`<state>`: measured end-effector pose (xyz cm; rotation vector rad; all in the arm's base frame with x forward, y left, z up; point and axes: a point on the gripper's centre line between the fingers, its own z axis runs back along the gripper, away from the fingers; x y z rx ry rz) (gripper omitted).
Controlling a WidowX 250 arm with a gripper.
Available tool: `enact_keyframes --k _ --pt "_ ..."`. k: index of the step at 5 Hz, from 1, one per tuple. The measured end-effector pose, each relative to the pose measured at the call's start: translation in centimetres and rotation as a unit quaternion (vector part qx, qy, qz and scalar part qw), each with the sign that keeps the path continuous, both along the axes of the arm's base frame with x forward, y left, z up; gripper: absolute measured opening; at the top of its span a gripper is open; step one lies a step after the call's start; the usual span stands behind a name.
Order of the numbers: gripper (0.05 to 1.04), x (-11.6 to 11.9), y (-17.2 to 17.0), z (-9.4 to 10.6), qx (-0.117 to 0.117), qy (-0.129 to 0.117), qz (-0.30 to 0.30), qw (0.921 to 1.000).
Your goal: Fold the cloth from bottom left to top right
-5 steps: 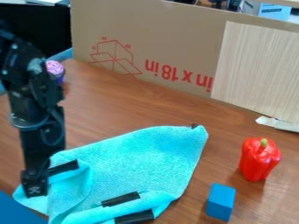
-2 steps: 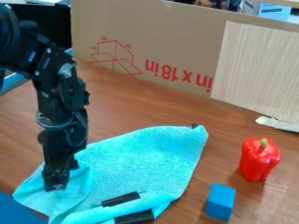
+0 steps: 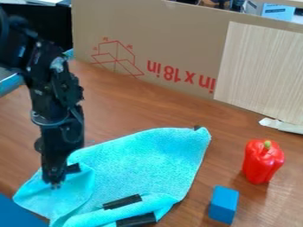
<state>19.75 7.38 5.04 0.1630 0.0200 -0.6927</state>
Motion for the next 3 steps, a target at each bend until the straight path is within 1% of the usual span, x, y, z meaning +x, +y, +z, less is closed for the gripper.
enact_keyframes --k 1,2,3 --pt "0.068 0.2 -0.1 0.6 0.000 -0.015 -0.009 0.9999" --pt "0.056 0.5 -0.2 1.8 -0.013 -0.026 0.003 0.9996" --pt "0.056 1.9 -1.2 3.7 -0.020 -0.054 0.007 0.9983"
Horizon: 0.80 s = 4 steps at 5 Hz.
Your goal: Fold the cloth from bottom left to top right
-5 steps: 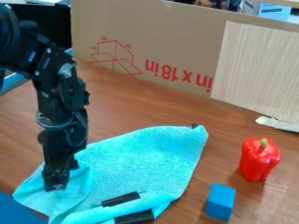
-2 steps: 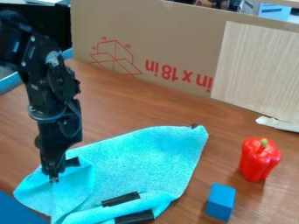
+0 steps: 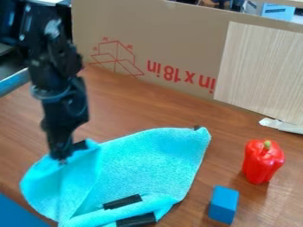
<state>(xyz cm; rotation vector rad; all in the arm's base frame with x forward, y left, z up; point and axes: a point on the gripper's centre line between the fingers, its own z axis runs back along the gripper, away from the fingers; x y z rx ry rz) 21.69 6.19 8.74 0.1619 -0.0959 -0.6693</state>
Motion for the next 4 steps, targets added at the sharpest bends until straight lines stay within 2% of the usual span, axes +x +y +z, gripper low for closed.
enact_keyframes --k 1,2,3,4 --pt "0.055 2.5 -1.6 1.6 -0.018 -0.009 0.019 0.9996" --pt "0.055 6.1 -3.4 2.9 -0.045 0.001 0.058 0.9973" --pt "0.055 9.0 -5.1 3.1 -0.053 0.011 0.086 0.9948" --pt "0.055 12.1 -6.5 2.4 -0.052 0.010 0.105 0.9930"
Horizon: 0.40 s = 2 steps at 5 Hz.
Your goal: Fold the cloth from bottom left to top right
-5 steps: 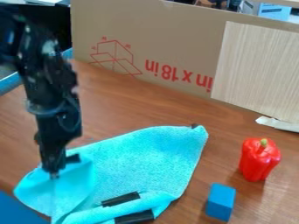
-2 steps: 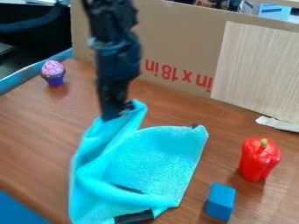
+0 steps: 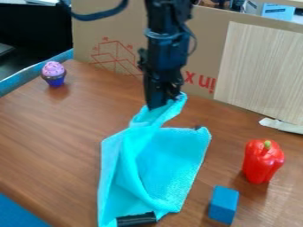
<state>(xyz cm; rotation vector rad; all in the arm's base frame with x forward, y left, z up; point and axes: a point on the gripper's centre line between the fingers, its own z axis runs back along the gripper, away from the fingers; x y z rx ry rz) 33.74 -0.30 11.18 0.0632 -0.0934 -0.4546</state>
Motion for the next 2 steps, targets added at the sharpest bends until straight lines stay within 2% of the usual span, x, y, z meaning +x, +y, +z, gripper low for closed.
enact_keyframes --k 1,2 --pt "0.055 2.0 -0.4 -0.5 0.005 -0.005 0.017 0.9998" --pt "0.078 3.0 -0.4 -1.7 0.014 0.001 0.026 0.9996"
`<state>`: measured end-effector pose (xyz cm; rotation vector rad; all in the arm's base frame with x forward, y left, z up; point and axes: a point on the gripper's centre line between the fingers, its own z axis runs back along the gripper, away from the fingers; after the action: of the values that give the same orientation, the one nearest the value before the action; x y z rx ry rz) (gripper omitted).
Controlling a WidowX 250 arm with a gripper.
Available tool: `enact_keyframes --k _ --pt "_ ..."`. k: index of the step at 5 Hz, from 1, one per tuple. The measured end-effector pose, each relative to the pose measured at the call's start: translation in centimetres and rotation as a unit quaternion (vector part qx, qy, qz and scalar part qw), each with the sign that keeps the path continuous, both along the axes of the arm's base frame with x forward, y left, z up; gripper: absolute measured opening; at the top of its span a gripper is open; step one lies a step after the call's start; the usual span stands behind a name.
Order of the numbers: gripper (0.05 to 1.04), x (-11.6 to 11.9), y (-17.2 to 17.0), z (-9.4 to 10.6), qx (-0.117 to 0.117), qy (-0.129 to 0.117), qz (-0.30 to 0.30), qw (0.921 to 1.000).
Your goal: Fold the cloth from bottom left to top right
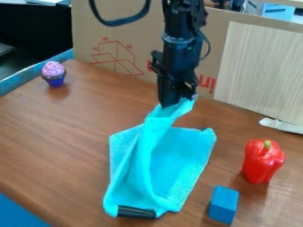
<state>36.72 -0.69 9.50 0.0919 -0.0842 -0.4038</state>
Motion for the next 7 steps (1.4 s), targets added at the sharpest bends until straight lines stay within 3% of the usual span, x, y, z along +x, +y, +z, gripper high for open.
enact_keyframes --k 1,3,4,6,7 --pt "0.230 0.3 -0.3 -0.9 0.014 0.001 0.000 0.9999" --pt "0.804 -0.4 -1.3 -1.9 0.021 0.007 -0.007 0.9997" --pt "0.998 -0.6 -2.4 -1.2 0.010 0.002 -0.013 0.9999" --pt "1.000 -0.2 -3.0 4.6 -0.010 -0.056 -0.043 0.9974" --pt "1.000 -1.0 0.2 6.8 0.025 -0.063 -0.092 0.9935"
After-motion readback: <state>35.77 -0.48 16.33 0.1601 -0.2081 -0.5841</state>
